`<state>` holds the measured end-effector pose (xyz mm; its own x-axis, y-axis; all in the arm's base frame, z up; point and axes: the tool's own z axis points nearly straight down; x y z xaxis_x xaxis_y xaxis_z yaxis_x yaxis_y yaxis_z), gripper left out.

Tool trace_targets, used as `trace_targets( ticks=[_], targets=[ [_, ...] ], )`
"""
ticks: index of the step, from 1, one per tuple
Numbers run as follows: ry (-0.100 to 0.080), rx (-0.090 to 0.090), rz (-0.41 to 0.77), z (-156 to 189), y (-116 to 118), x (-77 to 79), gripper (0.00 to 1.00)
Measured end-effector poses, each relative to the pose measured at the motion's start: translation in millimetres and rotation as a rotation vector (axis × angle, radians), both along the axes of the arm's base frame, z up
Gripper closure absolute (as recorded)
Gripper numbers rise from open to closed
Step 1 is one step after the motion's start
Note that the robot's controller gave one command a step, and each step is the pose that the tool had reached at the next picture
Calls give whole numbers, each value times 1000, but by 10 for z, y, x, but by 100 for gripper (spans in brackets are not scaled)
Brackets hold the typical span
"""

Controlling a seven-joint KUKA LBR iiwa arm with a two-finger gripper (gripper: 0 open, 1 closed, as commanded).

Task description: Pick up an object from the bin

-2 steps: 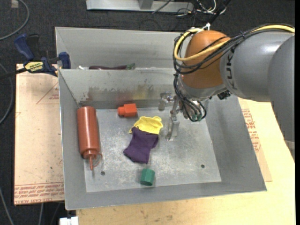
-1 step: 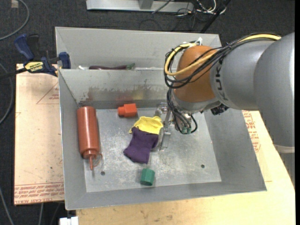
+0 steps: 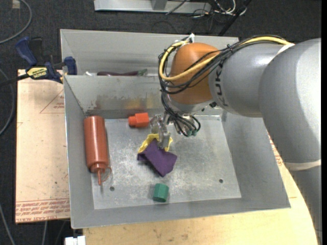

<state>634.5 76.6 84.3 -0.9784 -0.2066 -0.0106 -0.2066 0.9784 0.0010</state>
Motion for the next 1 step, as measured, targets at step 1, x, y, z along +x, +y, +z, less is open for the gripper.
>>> trace_targets(
  ticks=[1],
  targets=[
    [0,0,0,0,-1,0,100]
  ],
)
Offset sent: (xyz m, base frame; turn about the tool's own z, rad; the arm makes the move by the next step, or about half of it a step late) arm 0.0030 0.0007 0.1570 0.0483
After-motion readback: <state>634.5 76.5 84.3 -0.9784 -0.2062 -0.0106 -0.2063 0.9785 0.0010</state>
